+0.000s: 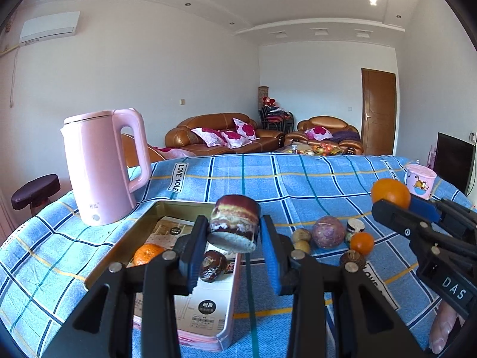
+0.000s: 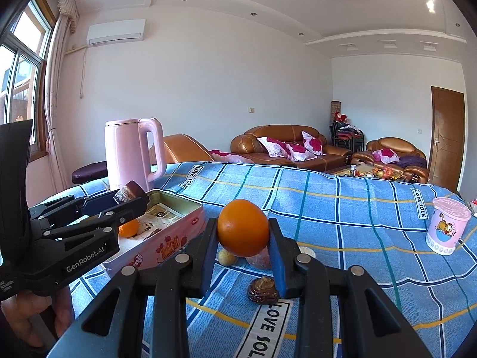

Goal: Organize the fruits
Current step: 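Carry the bread roll with the left tool while the right tool carries the orange toward the tin box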

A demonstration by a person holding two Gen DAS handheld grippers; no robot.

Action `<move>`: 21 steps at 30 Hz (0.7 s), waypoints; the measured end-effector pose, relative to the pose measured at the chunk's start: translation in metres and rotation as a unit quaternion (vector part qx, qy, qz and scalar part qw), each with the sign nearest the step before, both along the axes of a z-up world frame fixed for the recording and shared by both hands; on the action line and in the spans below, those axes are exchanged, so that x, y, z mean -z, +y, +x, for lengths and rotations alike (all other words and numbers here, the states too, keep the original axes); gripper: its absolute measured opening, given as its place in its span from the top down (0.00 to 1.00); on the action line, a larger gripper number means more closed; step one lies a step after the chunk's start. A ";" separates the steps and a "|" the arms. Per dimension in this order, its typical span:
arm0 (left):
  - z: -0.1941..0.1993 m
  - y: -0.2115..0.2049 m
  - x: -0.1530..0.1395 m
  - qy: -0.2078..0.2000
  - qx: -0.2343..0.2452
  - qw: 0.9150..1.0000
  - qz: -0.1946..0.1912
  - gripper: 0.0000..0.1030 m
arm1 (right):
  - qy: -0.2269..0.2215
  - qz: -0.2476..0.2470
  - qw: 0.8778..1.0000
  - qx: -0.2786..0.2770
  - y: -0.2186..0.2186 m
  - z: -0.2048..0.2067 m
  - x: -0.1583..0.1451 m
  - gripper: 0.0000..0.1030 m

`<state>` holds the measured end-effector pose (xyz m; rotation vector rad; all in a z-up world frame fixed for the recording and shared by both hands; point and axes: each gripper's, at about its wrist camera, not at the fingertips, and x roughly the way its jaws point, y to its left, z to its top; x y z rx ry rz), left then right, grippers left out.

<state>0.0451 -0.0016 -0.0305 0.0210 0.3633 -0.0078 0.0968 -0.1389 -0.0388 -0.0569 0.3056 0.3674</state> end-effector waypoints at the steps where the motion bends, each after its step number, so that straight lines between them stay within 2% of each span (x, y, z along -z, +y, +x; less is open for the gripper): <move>1: 0.001 0.003 0.000 0.002 -0.003 1.000 0.000 0.64 | -0.001 -0.001 1.000 -0.003 0.003 0.001 -0.001 0.67; 21: 0.018 0.058 0.008 0.048 -0.066 0.997 0.008 0.64 | 0.000 -0.024 0.997 -0.074 0.070 0.018 -0.014 0.67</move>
